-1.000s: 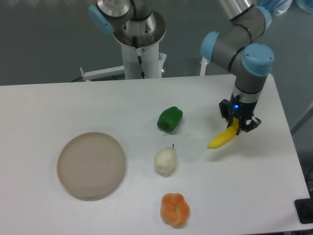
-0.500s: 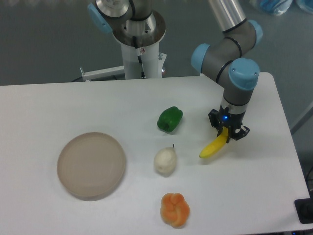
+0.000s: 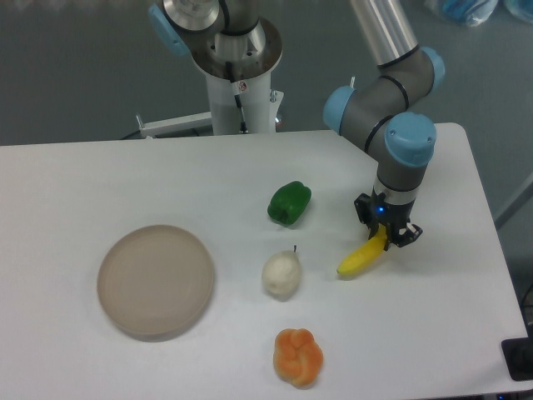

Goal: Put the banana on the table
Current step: 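Lower the banana onto the table beside the green pepper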

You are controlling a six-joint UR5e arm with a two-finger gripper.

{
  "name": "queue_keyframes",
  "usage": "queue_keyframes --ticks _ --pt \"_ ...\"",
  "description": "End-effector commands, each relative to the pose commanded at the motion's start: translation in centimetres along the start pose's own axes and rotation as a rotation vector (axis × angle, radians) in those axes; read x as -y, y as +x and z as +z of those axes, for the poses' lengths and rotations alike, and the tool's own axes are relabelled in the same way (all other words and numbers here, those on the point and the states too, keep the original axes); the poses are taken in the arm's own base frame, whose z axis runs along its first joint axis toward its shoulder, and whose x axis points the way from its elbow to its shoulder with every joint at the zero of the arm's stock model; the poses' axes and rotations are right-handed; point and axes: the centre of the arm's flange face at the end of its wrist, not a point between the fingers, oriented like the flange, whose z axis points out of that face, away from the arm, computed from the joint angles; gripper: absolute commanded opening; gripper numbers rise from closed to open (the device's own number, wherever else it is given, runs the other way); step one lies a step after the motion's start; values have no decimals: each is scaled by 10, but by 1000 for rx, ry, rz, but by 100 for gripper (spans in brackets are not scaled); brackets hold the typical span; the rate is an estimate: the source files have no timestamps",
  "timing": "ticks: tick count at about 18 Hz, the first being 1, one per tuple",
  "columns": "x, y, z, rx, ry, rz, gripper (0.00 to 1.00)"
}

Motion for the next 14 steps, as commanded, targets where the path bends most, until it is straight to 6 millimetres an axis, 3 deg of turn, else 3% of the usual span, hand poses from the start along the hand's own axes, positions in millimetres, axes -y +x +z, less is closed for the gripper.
queue_keyframes --ticks 14 --pt "4 -1 7 -8 -3 15 34"
